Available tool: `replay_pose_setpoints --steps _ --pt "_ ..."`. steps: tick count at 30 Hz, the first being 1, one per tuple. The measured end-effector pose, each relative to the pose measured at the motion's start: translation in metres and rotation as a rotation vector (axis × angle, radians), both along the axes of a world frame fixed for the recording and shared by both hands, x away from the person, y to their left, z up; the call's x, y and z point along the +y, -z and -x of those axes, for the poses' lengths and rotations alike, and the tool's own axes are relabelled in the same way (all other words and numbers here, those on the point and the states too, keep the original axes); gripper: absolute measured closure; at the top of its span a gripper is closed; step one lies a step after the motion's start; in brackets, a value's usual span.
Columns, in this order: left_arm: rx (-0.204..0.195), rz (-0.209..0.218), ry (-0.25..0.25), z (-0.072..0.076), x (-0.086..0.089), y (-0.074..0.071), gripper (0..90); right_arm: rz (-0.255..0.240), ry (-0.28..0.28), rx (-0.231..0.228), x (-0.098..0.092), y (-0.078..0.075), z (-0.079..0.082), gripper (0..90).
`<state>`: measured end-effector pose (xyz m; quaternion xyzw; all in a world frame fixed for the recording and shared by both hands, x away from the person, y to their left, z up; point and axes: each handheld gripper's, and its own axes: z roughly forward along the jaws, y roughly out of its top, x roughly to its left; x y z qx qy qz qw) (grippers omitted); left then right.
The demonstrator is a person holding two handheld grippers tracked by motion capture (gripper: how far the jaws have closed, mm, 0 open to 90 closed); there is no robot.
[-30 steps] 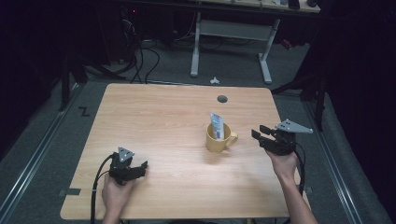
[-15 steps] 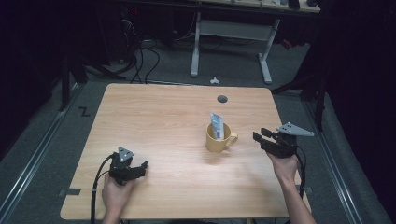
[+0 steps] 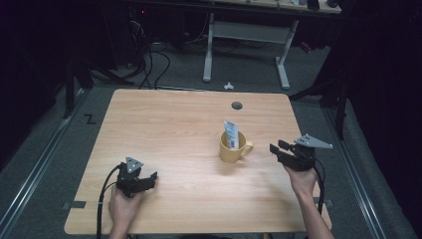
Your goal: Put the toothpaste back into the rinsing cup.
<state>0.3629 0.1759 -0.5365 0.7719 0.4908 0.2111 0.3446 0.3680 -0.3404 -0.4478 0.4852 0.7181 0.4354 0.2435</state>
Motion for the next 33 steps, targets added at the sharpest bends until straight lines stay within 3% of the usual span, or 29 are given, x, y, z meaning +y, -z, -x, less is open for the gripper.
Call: replay_pose_setpoints --steps 33 --pt "0.0 0.0 0.0 0.0 0.0 0.0 23.9 0.016 0.025 0.06 0.001 0.031 -0.002 55.3"
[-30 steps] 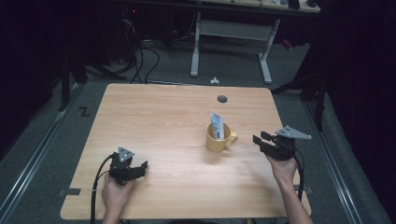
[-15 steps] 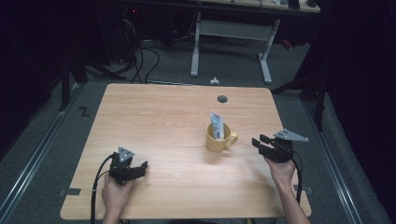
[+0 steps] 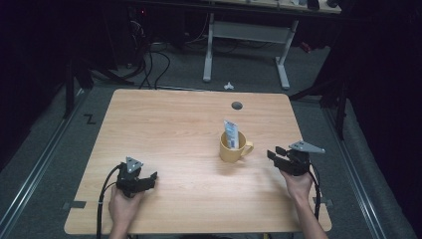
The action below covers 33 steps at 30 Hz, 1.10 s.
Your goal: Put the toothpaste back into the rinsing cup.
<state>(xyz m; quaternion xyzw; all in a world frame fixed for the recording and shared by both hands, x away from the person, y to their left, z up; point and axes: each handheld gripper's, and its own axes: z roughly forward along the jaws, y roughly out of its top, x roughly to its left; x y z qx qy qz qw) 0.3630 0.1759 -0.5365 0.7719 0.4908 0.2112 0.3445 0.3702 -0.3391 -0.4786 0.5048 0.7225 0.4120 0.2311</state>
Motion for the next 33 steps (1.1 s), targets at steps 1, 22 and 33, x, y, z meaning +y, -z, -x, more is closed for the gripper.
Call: replay_pose_setpoints --steps 1,22,33 --pt "0.0 0.0 0.0 0.0 0.0 0.0 23.9 0.004 -0.001 0.002 0.001 0.001 -0.001 55.3" --pt "0.0 0.0 0.0 0.0 0.0 0.0 23.9 0.025 0.006 0.063 0.007 0.022 -0.012 55.2" --pt "0.0 0.0 0.0 0.0 0.0 0.0 23.9 0.032 0.006 0.096 0.008 0.033 -0.014 54.6"
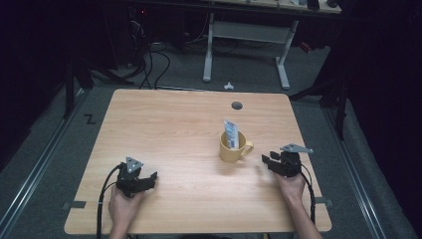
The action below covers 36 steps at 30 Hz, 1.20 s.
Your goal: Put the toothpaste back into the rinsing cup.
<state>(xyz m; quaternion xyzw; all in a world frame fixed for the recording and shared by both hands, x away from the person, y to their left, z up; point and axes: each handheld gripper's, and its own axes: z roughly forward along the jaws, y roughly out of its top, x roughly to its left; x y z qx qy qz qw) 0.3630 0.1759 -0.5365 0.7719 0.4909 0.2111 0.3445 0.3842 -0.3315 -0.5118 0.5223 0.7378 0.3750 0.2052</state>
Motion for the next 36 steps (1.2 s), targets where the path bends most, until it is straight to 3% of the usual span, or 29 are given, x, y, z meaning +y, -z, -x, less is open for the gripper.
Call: replay_pose_setpoints --steps 29,33,36 --pt "0.0 0.0 0.0 0.0 0.0 0.0 23.9 0.071 -0.017 0.038 0.015 0.016 -0.006 52.7" --pt "0.0 0.0 0.0 0.0 0.0 0.0 23.9 0.066 -0.026 0.035 0.016 0.017 -0.005 47.2" --pt "0.0 0.0 0.0 0.0 0.0 0.0 23.9 0.118 -0.04 0.013 0.021 0.018 -0.004 44.0"
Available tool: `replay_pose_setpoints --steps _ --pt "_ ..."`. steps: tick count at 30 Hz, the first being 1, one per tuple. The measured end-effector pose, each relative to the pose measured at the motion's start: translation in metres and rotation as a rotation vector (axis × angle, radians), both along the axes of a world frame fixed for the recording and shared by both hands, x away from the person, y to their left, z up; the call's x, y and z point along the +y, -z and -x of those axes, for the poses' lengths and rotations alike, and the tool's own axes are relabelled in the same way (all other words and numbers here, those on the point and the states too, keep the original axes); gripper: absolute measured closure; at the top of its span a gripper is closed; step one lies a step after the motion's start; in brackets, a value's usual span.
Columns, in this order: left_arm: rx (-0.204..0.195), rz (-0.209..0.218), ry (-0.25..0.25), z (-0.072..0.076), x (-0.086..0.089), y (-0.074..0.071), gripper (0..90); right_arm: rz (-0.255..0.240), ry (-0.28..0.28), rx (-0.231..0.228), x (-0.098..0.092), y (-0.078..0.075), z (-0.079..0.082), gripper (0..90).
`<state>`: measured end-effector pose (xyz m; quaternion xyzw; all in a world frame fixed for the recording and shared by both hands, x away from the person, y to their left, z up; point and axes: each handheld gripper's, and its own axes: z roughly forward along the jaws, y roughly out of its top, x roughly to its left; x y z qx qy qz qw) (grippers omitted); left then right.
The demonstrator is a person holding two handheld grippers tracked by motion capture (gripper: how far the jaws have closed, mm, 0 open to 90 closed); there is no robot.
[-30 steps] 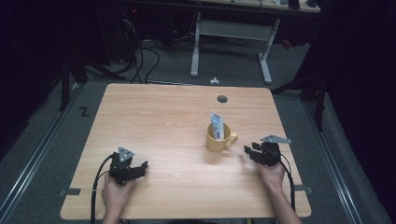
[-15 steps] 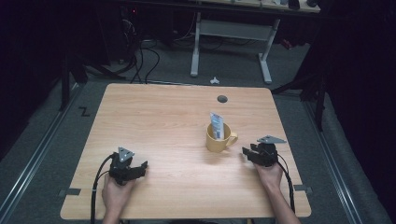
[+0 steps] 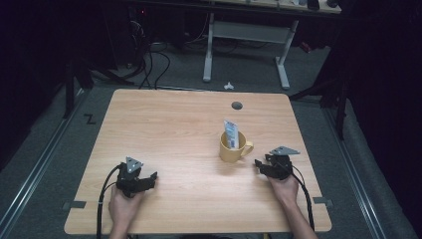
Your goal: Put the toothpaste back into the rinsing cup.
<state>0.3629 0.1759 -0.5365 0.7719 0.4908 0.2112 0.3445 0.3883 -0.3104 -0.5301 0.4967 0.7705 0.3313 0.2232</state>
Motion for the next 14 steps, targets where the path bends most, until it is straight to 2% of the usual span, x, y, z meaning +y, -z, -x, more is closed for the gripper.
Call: replay_pose_setpoints --steps 14 --pt "0.0 0.0 0.0 0.0001 0.0 0.0 23.9 0.005 0.017 0.005 0.0024 0.0001 0.0006 40.6"
